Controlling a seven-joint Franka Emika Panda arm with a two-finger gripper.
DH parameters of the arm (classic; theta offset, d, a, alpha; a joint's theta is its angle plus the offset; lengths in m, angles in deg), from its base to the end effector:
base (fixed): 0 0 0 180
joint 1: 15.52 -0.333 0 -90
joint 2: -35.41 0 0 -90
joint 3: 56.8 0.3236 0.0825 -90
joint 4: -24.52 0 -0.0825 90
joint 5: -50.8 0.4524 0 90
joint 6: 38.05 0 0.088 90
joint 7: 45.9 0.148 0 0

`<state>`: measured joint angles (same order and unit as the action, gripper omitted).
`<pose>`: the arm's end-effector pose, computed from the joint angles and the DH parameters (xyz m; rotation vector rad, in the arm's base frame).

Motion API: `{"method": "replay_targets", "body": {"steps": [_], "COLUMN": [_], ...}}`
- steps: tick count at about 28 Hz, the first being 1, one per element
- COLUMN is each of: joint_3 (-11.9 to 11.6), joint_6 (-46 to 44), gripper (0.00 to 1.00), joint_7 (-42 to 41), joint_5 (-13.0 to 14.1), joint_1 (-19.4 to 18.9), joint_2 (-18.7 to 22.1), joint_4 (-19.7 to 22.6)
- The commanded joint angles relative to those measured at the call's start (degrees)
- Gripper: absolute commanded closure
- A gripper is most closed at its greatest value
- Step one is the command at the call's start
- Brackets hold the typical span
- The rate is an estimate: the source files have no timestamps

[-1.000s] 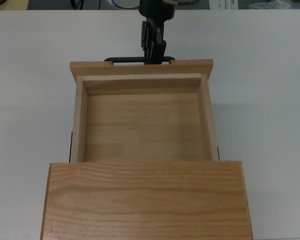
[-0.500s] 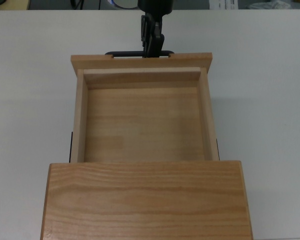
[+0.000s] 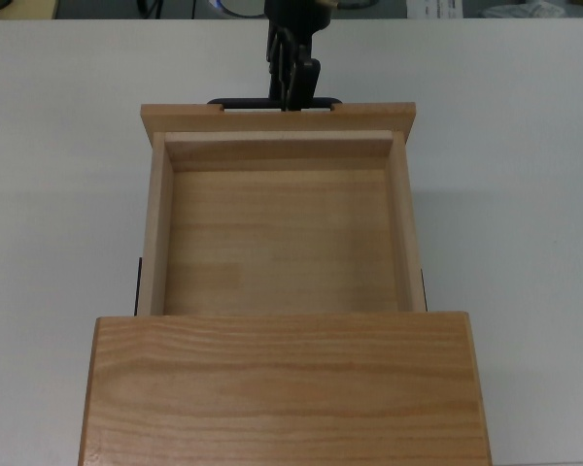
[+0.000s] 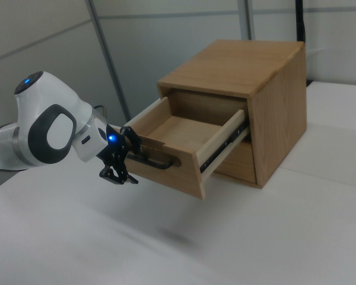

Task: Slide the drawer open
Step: 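Pull the handle outward, sliding the upper drawer out of the cabinet, then open the gripper and lift it off the handle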

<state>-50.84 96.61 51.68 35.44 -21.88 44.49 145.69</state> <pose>0.6072 0.1223 0.4701 -2.2755 1.7934 -0.6209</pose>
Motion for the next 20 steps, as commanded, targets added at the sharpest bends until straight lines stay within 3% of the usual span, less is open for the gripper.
{"method": "replay_targets", "body": {"steps": [1, 4, 14, 16, 20], "joint_3": [-0.9, -1.0, -1.7, -1.7, -1.7], "joint_6": [-1.8, -1.8, -9.9, -12.9, -18.2], "gripper": [0.0, 0.0, 0.0, 0.0, 0.0], "joint_7": [-3.2, -4.2, -16.4, -22.0, -32.8], "joint_5": [1.8, 2.2, 8.8, 11.6, 14.0], "joint_1": [-0.2, -0.2, -0.3, -0.2, -0.3], "joint_2": [1.8, 2.2, 2.4, 2.3, 2.3], "joint_4": [-0.3, -0.5, -6.5, -8.3, -10.7]}}
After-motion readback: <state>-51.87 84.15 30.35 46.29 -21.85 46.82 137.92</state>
